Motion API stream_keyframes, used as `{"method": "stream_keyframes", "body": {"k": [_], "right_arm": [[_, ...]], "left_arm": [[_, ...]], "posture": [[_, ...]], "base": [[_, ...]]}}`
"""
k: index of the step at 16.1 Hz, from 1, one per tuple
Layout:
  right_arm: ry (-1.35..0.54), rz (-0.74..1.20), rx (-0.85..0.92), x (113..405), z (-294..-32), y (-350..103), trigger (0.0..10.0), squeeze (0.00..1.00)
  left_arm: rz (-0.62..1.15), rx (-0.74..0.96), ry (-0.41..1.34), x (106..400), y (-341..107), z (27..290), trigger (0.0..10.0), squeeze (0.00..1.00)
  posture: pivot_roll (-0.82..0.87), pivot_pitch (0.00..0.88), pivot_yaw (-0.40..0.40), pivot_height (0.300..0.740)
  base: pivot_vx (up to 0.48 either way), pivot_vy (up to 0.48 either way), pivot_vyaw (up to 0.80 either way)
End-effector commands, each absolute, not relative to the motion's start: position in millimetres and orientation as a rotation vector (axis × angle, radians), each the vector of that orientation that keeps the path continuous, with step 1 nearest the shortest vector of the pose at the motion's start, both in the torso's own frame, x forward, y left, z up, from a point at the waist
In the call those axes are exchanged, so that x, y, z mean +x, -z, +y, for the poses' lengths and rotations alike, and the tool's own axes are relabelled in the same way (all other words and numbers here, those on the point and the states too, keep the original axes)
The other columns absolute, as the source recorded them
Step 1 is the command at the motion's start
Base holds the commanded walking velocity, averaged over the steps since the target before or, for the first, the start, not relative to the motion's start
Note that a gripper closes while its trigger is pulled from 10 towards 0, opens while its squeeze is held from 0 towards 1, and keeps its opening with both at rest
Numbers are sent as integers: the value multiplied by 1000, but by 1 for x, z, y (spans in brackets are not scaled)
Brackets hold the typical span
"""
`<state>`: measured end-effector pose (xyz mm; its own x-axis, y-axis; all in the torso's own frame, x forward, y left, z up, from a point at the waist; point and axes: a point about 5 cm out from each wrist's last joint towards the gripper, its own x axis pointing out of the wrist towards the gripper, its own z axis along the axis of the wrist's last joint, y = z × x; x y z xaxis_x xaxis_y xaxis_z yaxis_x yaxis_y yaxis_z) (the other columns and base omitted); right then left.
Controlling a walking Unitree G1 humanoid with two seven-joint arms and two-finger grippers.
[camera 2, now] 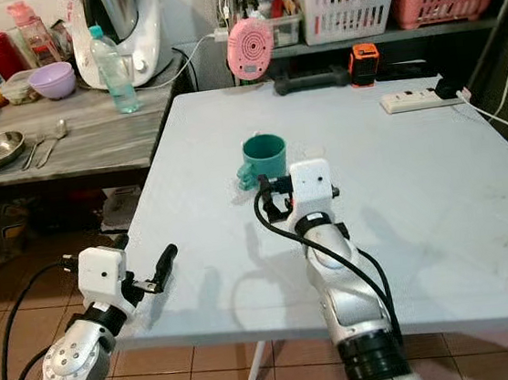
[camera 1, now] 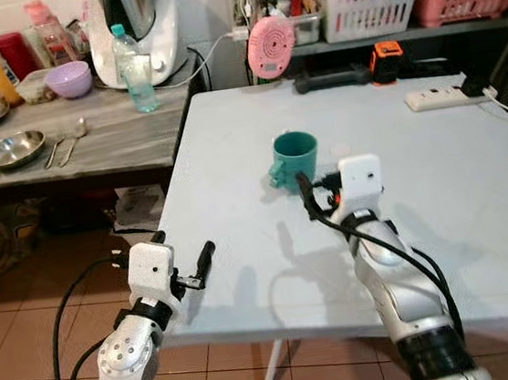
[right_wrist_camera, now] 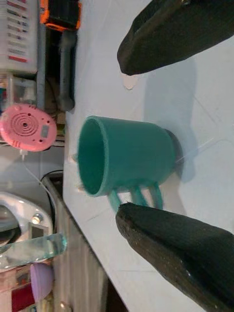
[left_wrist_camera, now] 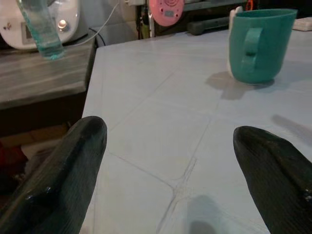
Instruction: Setting the table
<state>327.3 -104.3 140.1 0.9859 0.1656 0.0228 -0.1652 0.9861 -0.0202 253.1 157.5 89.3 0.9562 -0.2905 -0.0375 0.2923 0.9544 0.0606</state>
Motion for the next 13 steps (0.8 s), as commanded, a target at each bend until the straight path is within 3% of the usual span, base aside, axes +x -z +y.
{"method": "stream_keyframes", "body": {"k": [1, 8, 13], "right_arm": [[-181, -50, -21, 335, -95, -149, 10000, 0], [-170, -24, 96, 366, -71, -166, 10000, 0], [-279, 12, 117, 362, -34, -164, 10000, 0]], "left_arm": [[35, 74, 305, 251, -91, 161, 10000, 0], [84, 81, 325, 224, -91, 166, 10000, 0], [98, 84, 304, 215, -92, 170, 10000, 0]], "posture": [[40, 39, 77, 740], [108, 144, 66, 740], [138, 150, 54, 740]], "base": [[0, 0, 0], [0, 0, 0], [0, 0, 0]]}}
